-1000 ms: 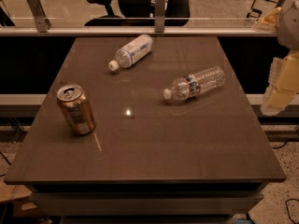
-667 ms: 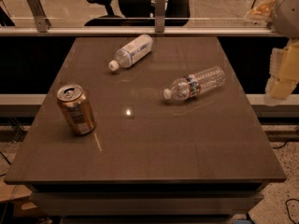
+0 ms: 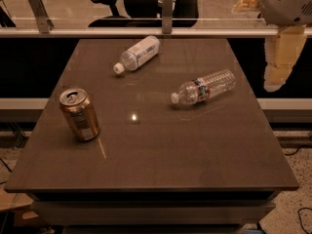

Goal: Place water bottle upright

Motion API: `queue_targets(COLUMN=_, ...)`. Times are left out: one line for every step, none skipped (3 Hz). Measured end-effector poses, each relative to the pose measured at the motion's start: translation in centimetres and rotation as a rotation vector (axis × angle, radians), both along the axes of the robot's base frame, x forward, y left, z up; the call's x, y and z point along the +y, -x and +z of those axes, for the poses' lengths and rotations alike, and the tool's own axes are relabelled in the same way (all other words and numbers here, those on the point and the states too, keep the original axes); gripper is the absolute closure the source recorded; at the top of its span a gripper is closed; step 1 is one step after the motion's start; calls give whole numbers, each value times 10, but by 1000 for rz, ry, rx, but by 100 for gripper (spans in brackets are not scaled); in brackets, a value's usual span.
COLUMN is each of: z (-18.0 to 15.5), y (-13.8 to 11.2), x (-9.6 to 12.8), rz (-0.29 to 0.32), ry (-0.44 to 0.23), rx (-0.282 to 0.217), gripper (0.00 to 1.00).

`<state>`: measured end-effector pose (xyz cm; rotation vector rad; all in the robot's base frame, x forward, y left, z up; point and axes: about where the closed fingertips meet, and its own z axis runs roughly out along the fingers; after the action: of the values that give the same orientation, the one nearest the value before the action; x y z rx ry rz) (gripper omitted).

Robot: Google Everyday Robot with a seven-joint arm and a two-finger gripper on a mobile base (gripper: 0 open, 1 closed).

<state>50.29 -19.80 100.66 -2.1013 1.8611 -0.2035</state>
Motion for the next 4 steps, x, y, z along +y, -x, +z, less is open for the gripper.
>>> queue_targets(z=-13, y=-20, x=6, rz=36, ry=-1, rx=17, gripper=0)
queue_targets(z=-32, y=-33, x=10, rz=52, ry=-20, rx=42, gripper=0)
queue_targets(z=-51, y=-41, x=15, rz=61, ry=-38, rx=61, gripper=0)
queue_targets(z=-73, y=-51, x=25, rz=73, ry=-38, rx=92, gripper=0)
